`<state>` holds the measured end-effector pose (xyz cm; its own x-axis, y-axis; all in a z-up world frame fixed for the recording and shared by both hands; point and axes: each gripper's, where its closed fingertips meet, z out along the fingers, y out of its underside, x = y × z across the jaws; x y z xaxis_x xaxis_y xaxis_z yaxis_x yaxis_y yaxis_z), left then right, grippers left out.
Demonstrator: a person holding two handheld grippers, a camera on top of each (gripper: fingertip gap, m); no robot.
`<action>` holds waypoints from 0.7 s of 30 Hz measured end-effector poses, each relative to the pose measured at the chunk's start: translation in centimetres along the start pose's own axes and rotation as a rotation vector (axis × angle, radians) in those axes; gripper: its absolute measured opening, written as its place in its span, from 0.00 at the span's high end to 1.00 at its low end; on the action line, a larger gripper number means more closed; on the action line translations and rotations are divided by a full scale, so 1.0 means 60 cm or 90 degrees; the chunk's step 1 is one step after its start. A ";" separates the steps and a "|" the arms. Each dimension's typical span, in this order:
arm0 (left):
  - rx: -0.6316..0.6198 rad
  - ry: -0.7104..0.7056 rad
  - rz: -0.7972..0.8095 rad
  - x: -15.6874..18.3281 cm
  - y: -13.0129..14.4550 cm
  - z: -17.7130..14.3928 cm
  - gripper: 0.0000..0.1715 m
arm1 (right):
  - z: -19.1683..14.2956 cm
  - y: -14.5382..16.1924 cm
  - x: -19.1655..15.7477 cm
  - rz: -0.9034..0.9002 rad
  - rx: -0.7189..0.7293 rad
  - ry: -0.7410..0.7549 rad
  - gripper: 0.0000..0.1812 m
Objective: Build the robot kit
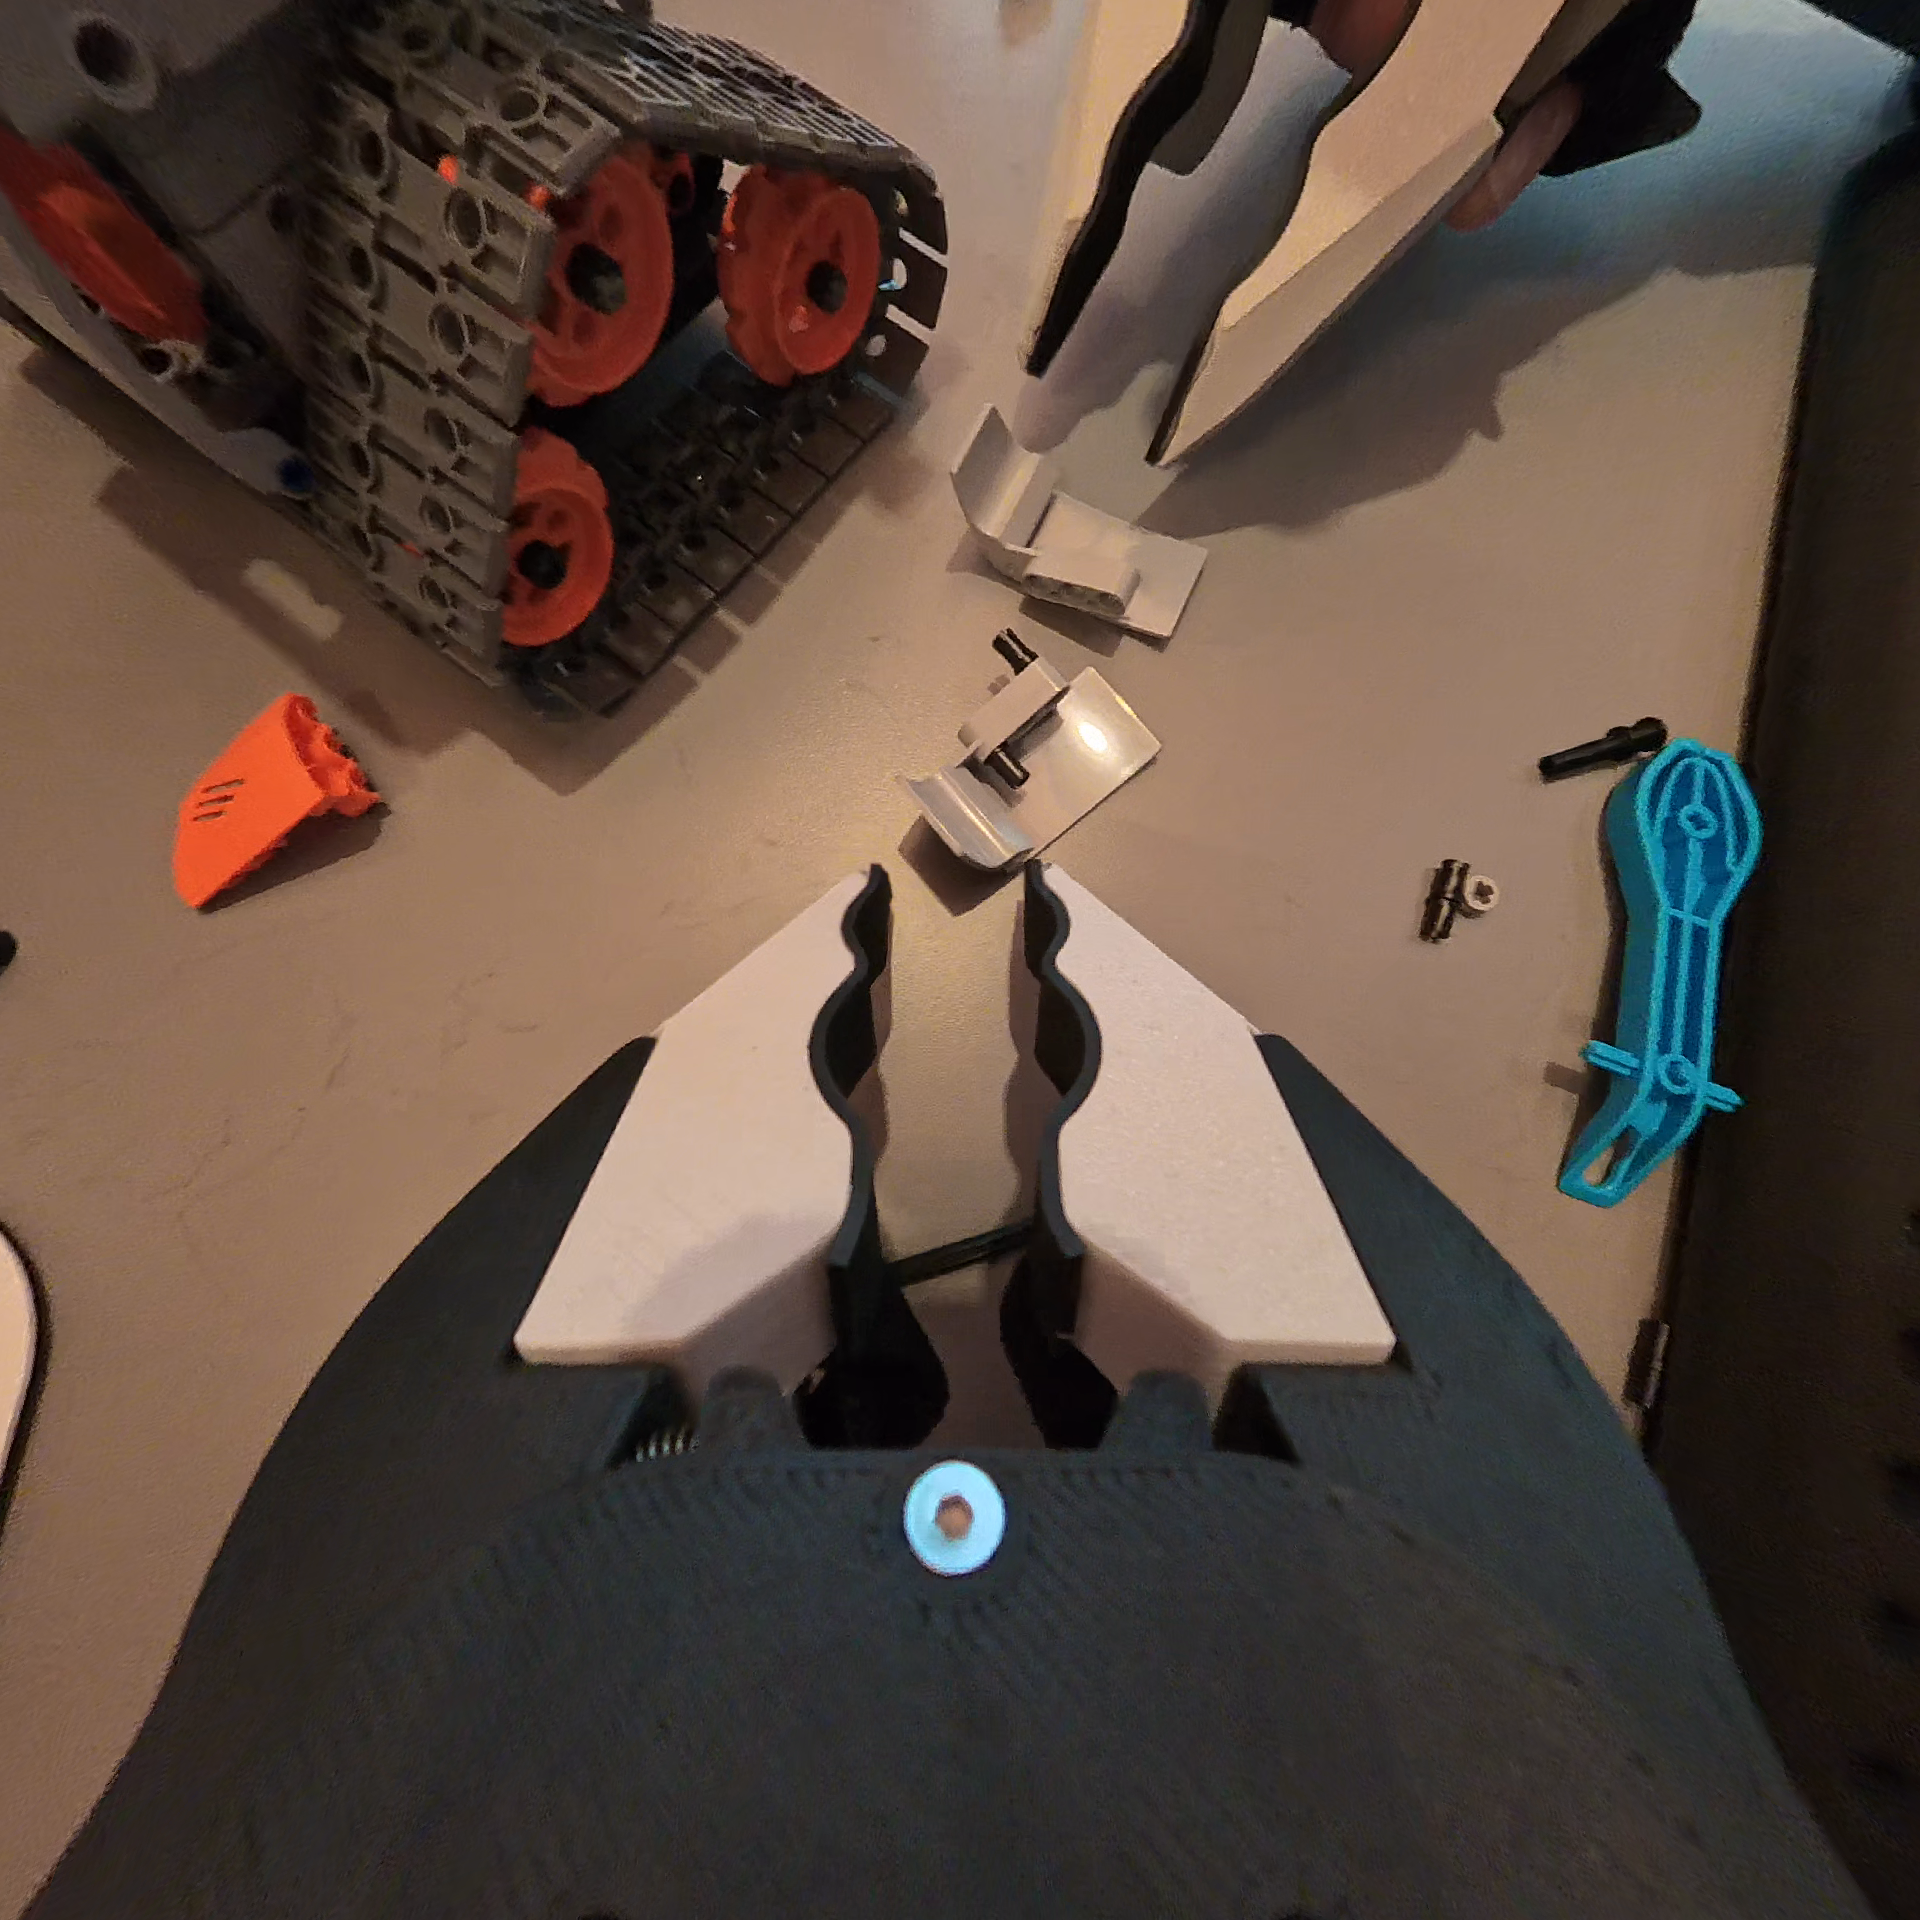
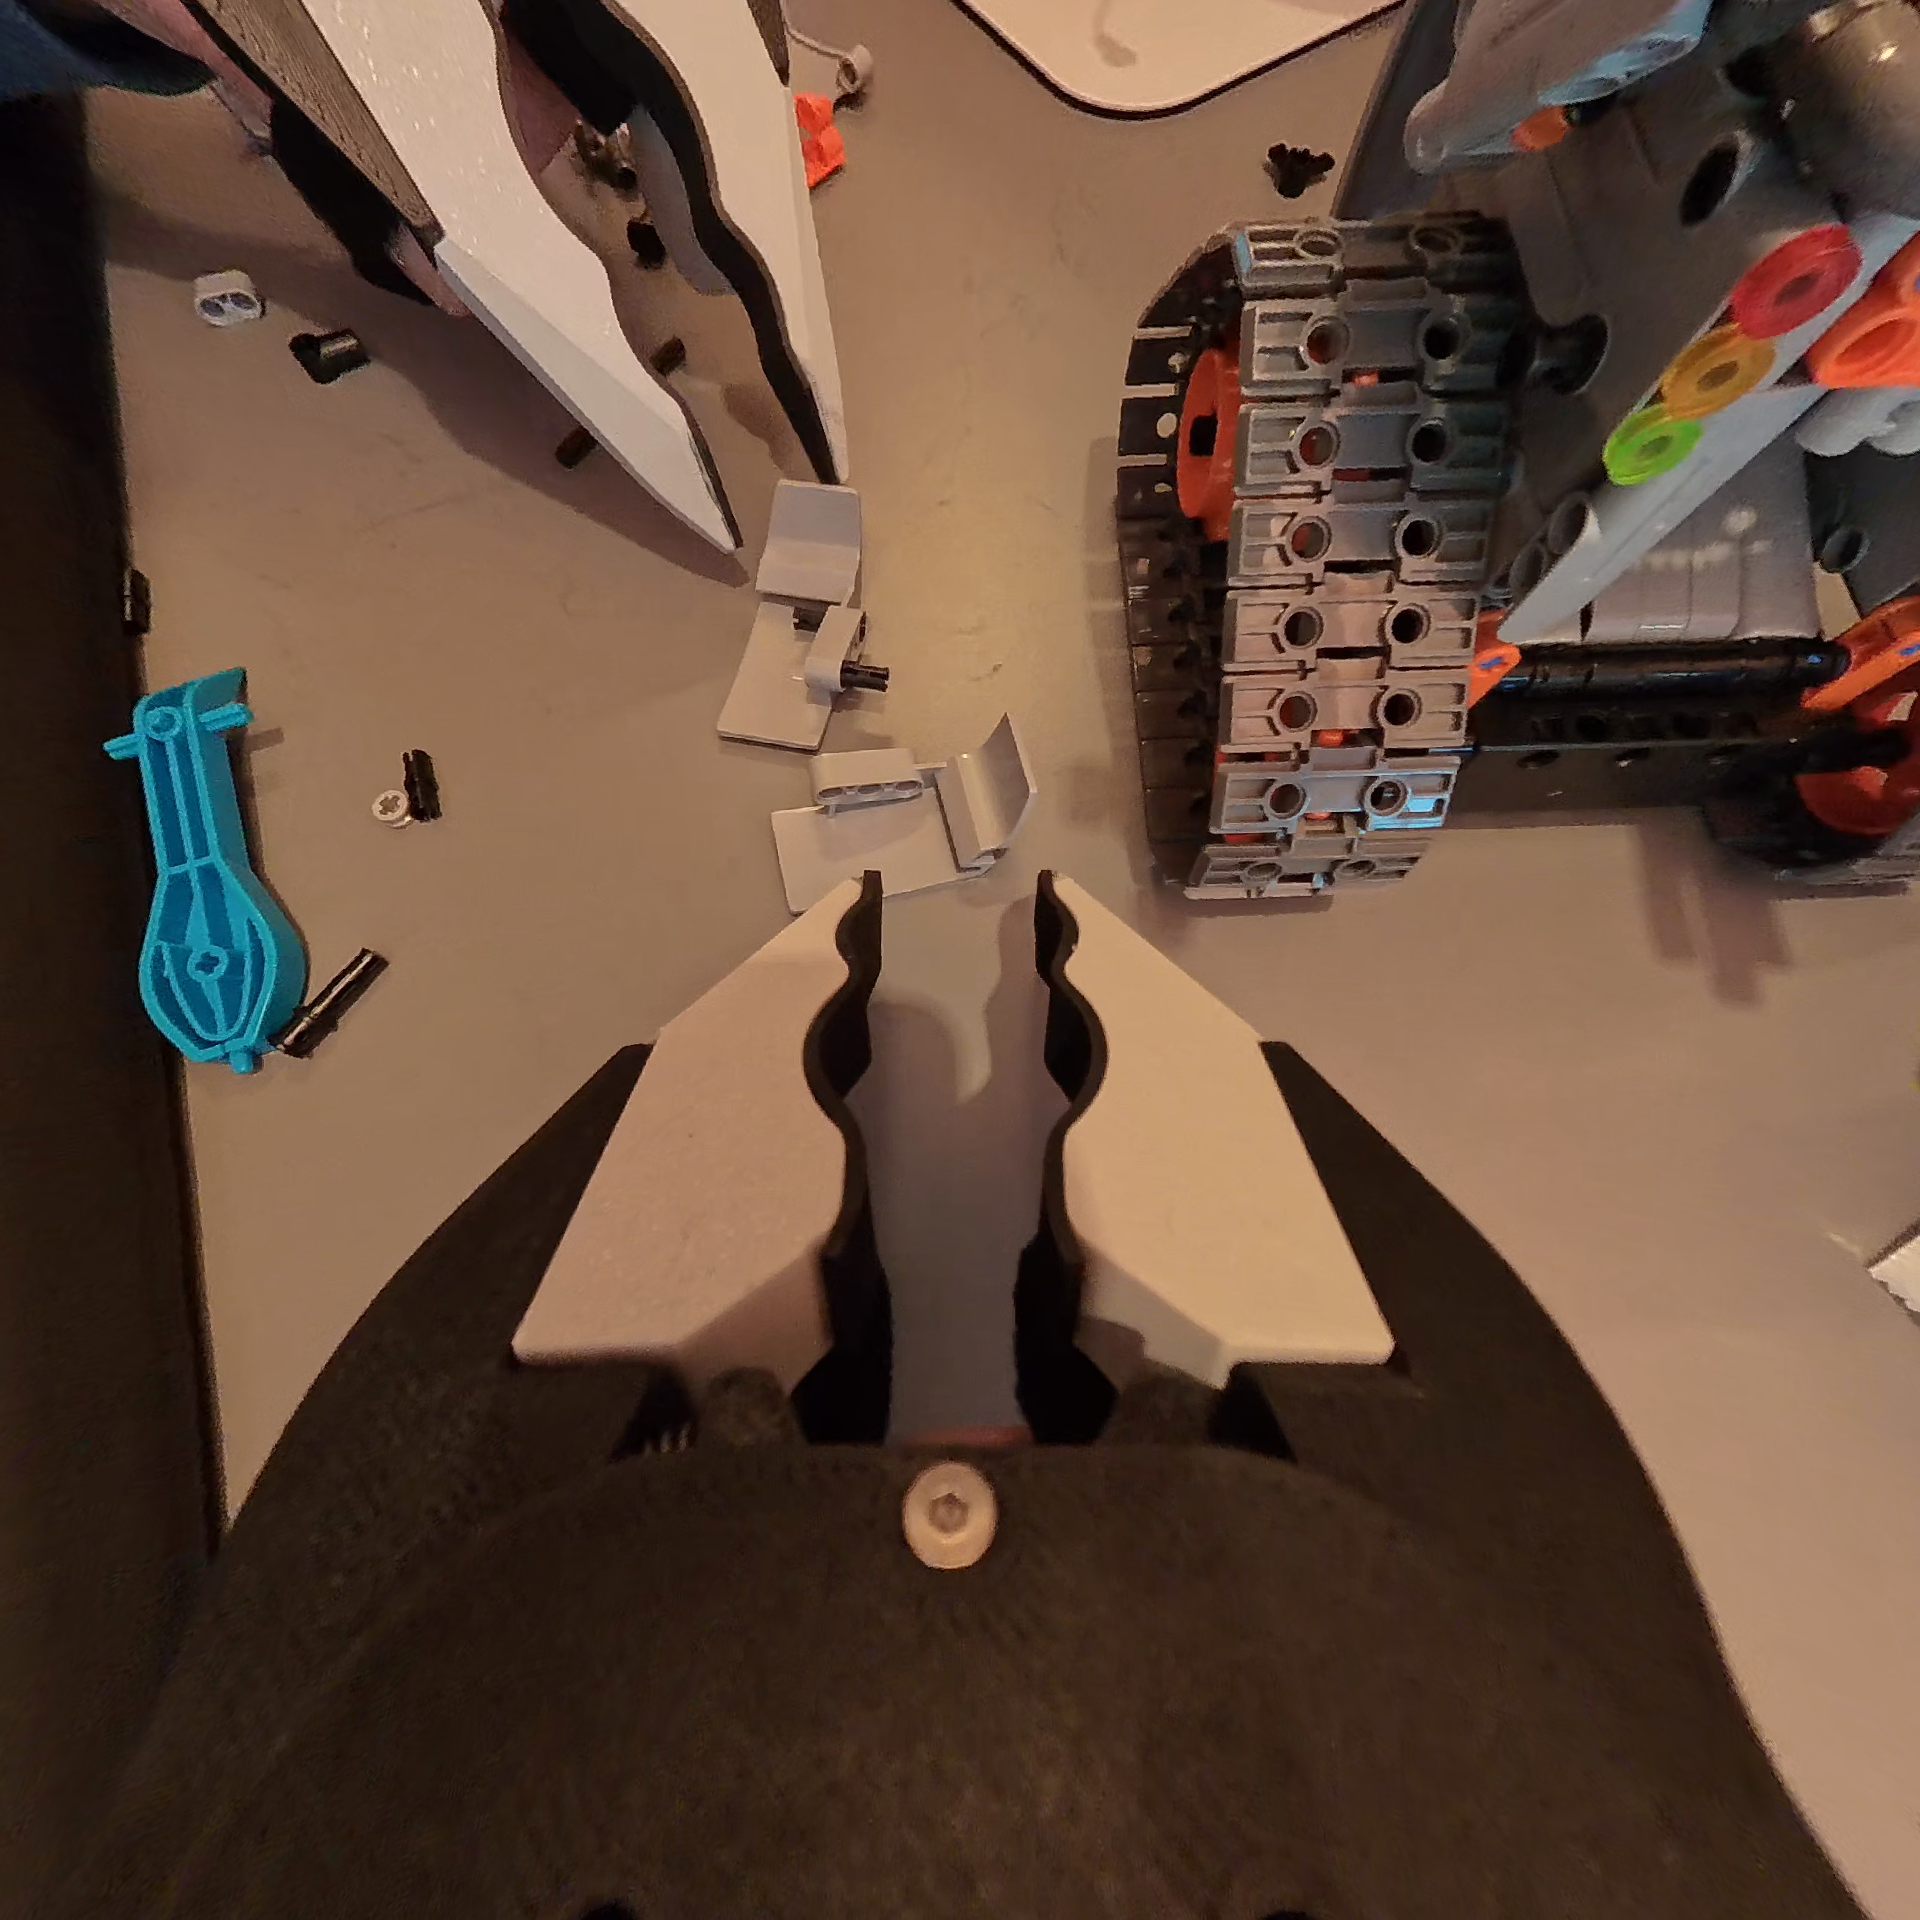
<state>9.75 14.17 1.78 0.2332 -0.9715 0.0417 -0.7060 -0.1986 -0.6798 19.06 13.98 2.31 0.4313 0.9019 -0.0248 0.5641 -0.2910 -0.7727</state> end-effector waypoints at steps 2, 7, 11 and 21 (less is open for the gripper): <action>-0.004 -0.006 0.009 -0.002 -0.001 0.005 0.87 | 0.004 0.002 0.000 -0.001 -0.005 0.001 0.85; -0.010 0.010 0.025 -0.003 -0.005 0.012 0.95 | 0.010 0.003 0.002 -0.002 -0.010 0.000 0.85; -0.014 0.026 0.046 -0.003 -0.009 0.017 0.99 | 0.014 0.002 -0.001 -0.005 -0.013 -0.006 0.86; -0.009 0.035 0.070 -0.007 -0.021 0.023 0.94 | 0.014 -0.001 -0.001 -0.006 -0.009 -0.005 0.85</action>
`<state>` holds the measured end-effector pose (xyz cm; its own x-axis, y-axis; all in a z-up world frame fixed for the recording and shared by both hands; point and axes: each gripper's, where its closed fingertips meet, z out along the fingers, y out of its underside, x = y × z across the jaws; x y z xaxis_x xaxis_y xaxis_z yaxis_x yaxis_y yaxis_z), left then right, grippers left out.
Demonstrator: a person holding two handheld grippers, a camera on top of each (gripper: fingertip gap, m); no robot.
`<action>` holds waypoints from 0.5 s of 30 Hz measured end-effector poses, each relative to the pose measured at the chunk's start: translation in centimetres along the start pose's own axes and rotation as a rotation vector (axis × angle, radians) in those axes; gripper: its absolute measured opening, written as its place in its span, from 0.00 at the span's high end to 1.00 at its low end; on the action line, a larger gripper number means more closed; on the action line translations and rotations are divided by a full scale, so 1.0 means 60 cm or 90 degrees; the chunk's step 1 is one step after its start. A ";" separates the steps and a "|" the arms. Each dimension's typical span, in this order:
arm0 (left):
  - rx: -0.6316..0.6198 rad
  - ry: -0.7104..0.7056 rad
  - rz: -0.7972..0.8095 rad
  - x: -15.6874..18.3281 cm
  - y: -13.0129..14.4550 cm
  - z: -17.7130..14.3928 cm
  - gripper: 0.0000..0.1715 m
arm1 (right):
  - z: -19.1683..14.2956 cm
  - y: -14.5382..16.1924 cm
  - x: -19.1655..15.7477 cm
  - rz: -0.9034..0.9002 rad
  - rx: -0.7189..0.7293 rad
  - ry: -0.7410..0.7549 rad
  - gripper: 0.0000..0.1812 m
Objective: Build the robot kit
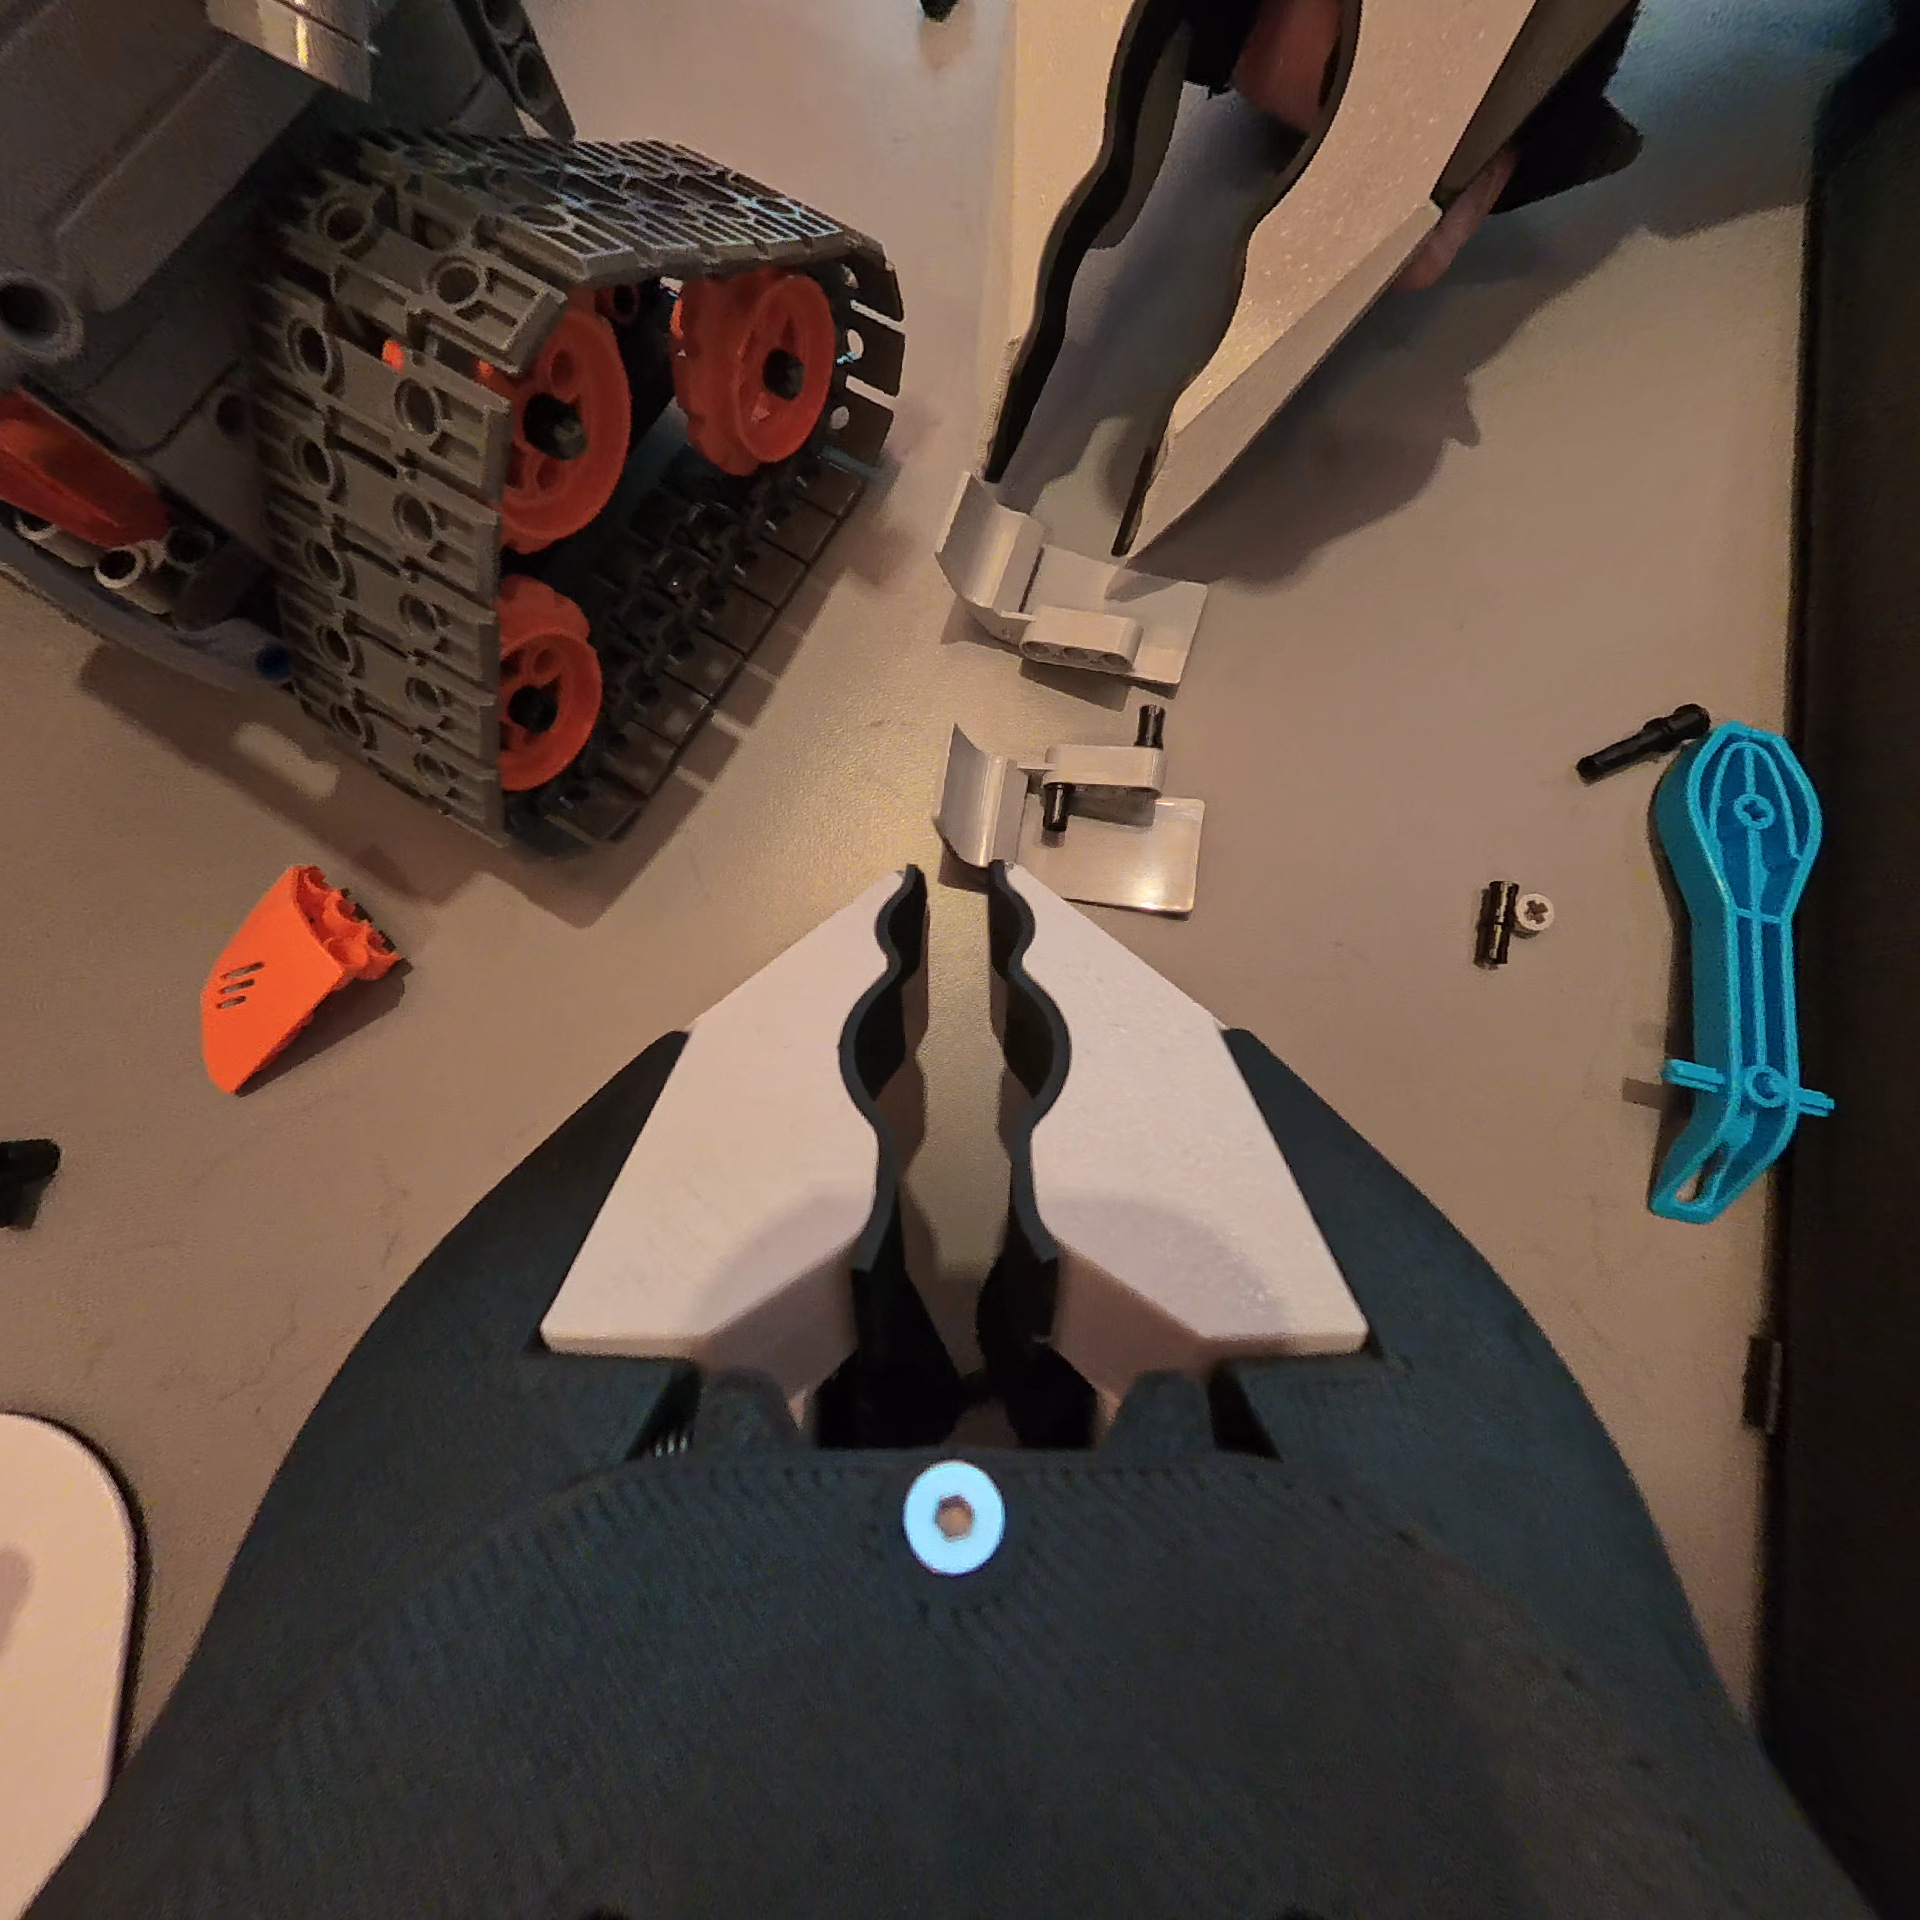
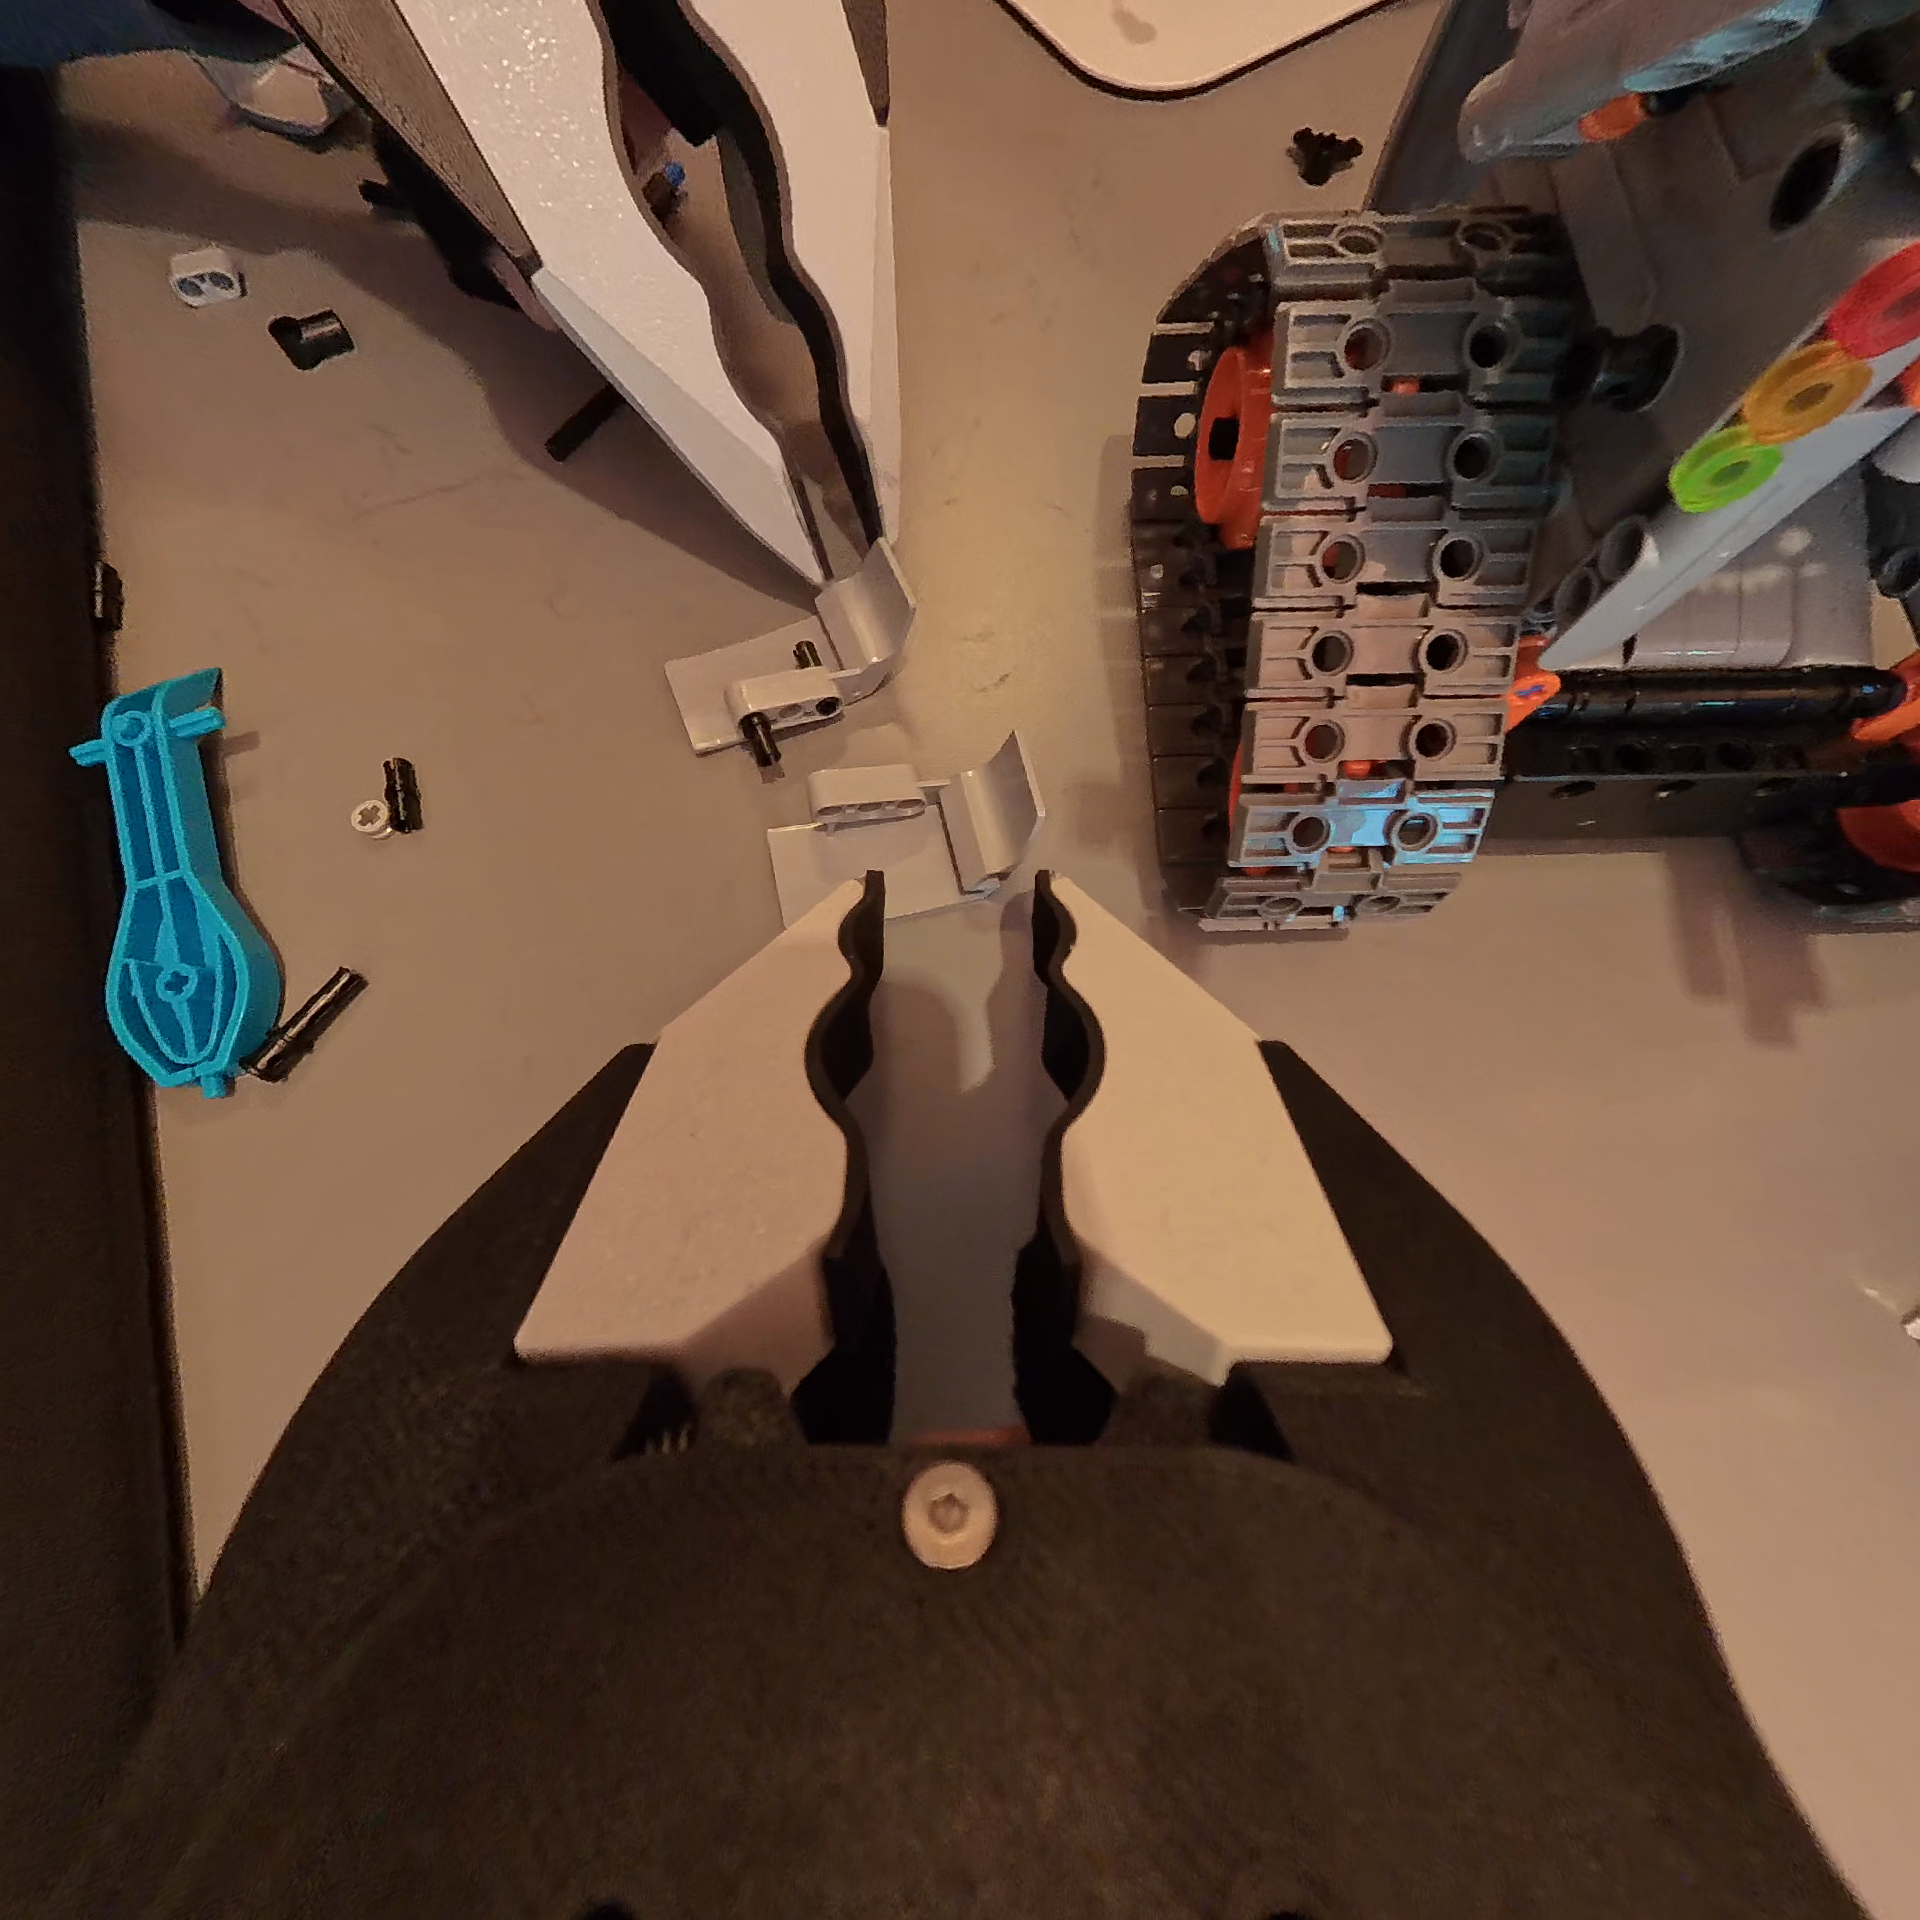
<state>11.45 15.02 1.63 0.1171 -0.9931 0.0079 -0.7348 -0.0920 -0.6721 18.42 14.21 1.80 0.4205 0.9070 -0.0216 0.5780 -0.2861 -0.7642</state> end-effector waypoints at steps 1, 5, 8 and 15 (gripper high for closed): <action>0.004 -0.004 0.000 -0.002 -0.001 -0.003 0.93 | -0.001 0.001 0.001 0.001 0.000 0.001 0.85; 0.023 0.016 -0.003 0.002 -0.007 -0.016 0.86 | -0.007 0.001 0.006 0.015 0.006 0.001 0.82; 0.012 0.024 0.006 0.004 0.000 -0.021 0.85 | -0.009 0.003 0.009 0.019 0.001 0.000 0.81; 0.015 0.038 -0.001 0.013 -0.006 -0.005 0.87 | 0.002 -0.002 0.009 0.027 -0.004 -0.033 0.81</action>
